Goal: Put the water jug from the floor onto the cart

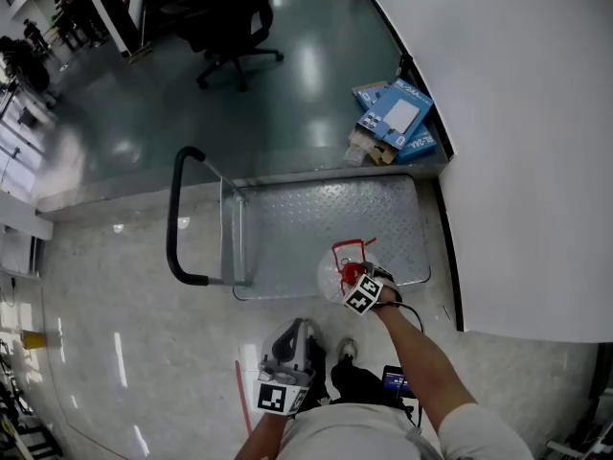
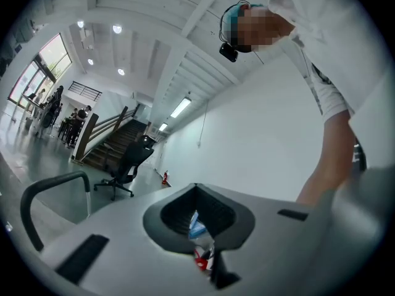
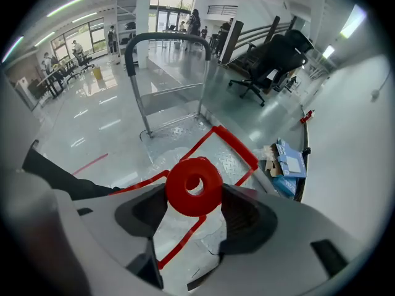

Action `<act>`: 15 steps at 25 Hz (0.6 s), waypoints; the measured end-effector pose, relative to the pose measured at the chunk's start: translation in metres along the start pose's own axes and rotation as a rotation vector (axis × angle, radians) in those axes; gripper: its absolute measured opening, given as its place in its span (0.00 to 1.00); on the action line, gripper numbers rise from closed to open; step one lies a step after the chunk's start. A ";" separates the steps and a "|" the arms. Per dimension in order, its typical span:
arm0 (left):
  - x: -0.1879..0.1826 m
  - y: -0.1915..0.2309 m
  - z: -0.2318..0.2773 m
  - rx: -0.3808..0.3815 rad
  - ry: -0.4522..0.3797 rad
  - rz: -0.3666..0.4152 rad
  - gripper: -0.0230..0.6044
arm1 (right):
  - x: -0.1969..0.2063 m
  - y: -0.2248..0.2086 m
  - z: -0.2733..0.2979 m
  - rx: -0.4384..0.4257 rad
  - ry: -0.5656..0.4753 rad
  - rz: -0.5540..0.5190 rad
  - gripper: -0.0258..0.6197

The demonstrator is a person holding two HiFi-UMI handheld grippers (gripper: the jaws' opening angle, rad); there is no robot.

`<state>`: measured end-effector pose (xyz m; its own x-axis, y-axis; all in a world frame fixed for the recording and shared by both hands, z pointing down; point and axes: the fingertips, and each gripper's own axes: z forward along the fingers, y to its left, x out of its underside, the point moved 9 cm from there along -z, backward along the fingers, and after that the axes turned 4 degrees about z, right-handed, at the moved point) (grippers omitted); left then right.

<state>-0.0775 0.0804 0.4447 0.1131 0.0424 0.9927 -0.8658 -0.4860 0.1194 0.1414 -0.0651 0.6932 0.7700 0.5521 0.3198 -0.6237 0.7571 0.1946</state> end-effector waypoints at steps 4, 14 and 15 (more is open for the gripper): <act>0.002 0.021 0.025 0.022 0.019 -0.008 0.04 | -0.016 -0.023 0.019 0.006 0.001 0.030 0.48; 0.019 0.052 0.041 0.034 0.074 -0.032 0.04 | -0.040 -0.051 0.066 0.011 0.034 0.065 0.48; 0.020 0.054 0.041 0.034 0.077 -0.033 0.04 | -0.043 -0.052 0.068 0.011 0.034 0.066 0.48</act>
<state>-0.1020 0.0193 0.4700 0.1024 0.1253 0.9868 -0.8452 -0.5121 0.1527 0.1319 -0.1523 0.7326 0.7310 0.6128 0.3003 -0.6748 0.7146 0.1843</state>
